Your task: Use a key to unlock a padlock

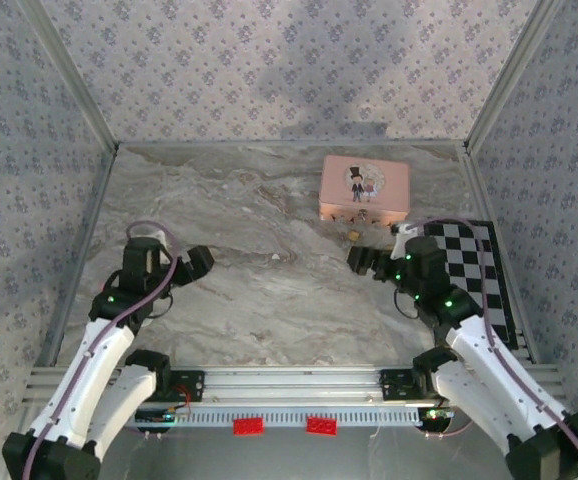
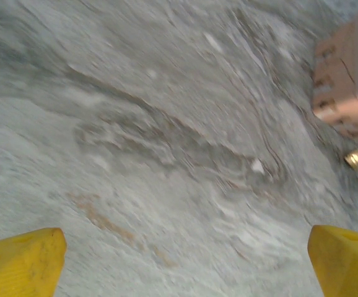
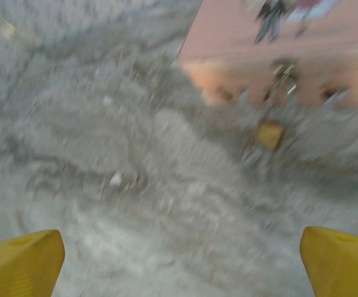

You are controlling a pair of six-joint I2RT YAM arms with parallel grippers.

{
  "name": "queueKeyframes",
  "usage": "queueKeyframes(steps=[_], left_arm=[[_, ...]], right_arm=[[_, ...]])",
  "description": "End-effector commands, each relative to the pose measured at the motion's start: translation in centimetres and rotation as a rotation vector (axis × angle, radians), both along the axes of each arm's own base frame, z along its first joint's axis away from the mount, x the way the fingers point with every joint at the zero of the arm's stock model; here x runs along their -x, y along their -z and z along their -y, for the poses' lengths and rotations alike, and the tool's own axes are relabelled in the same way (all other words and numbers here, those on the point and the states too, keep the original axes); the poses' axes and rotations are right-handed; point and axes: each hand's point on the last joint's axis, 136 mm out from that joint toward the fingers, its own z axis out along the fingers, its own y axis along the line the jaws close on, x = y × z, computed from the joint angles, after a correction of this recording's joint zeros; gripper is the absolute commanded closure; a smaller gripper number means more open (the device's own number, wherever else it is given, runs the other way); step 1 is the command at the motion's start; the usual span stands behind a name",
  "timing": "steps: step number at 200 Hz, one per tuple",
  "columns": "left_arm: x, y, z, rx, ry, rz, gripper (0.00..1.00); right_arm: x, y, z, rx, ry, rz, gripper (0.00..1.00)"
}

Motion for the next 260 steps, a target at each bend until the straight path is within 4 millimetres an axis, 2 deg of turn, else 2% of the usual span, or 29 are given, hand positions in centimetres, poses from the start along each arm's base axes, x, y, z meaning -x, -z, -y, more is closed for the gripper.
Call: queueKeyframes(steps=[1,21,54,89,118,167,208,260], left_arm=[[1.6,0.3,1.5,0.027,0.054,0.001,0.00],[2.6,0.9,1.5,0.032,0.049,0.017,0.00],[3.8,1.8,0.3,0.030,0.008,0.047,0.00],[4.7,1.5,-0.4,0.036,-0.002,0.090,0.00],[5.0,1.2,-0.8,0.058,-0.023,0.129,0.00],[5.3,0.6,-2.0,0.061,-0.080,0.191,0.00],[5.4,0.7,-2.4,0.066,-0.101,0.204,0.00],[5.6,1.2,-2.1,0.086,-0.092,0.200,0.00]], right_arm=[[1.6,0.6,-1.9,0.033,-0.015,-0.063,0.01],[3.5,2.1,-5.2,0.092,-0.094,-0.108,0.01],[6.2,3.9,-10.2,0.229,-0.209,-0.178,0.01],[8.7,5.7,-15.4,0.296,-0.334,-0.244,0.04],[10.5,7.4,-18.5,0.329,-0.421,-0.313,0.08],[12.7,10.2,-21.6,0.364,-0.507,-0.438,0.21],[13.4,11.9,-22.8,0.415,-0.537,-0.511,0.36],[13.4,13.9,-23.6,0.449,-0.549,-0.573,0.45]])
